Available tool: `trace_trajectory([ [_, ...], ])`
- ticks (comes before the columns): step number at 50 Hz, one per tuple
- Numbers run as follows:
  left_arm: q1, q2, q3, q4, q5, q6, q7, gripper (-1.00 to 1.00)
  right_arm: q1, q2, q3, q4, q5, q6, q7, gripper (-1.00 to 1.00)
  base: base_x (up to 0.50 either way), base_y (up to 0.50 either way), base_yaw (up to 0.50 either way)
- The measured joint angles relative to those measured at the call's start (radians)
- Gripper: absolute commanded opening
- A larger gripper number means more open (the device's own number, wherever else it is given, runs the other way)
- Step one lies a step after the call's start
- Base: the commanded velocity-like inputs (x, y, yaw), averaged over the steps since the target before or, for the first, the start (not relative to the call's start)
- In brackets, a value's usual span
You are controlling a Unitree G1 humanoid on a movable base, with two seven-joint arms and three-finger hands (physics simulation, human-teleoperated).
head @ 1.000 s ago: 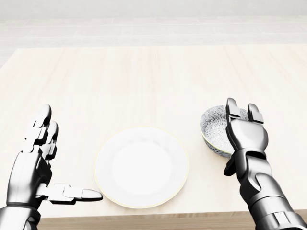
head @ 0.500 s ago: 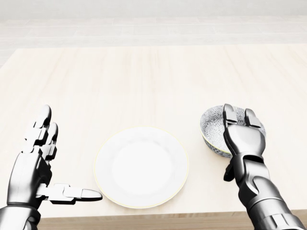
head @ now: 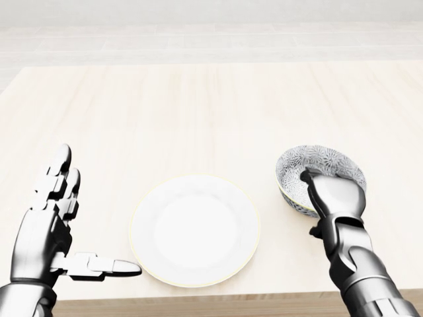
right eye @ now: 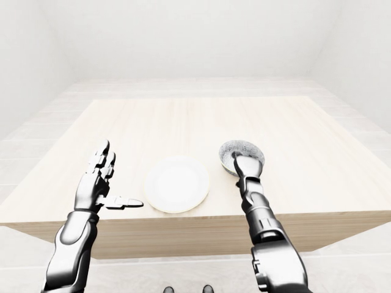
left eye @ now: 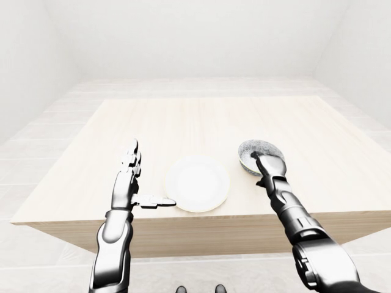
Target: Put the bowl on the plate.
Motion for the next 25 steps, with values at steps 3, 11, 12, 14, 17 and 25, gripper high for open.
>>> trace_trajectory([
  [3,0.000,0.000,0.000,-0.001,0.001,0.000,0.000,1.00,0.002,0.000,0.000,-0.002,-0.002,0.000,0.002,0.24,0.00,0.00,0.00],
  [11,-0.002,0.001,0.001,-0.002,0.000,0.000,0.001,1.00,0.005,-0.001,-0.001,-0.009,-0.007,0.000,0.008,0.10,0.00,0.00,0.00],
  [12,-0.002,0.001,0.001,-0.002,0.000,0.000,0.001,1.00,0.006,-0.001,-0.001,-0.009,-0.007,0.000,0.009,0.10,0.00,0.00,0.00],
  [14,-0.002,0.001,0.002,-0.001,0.000,0.000,0.001,1.00,0.006,-0.001,-0.002,-0.009,-0.008,0.000,0.009,0.08,0.00,0.00,0.00],
  [17,-0.002,0.001,0.002,0.000,0.000,0.000,0.000,1.00,0.006,-0.001,-0.002,-0.010,-0.009,0.000,0.010,0.09,0.00,0.00,0.00],
  [25,-0.003,0.002,0.003,0.004,-0.001,0.000,0.000,1.00,0.010,-0.001,-0.002,-0.019,-0.013,0.000,0.015,0.07,0.00,0.00,0.00],
])
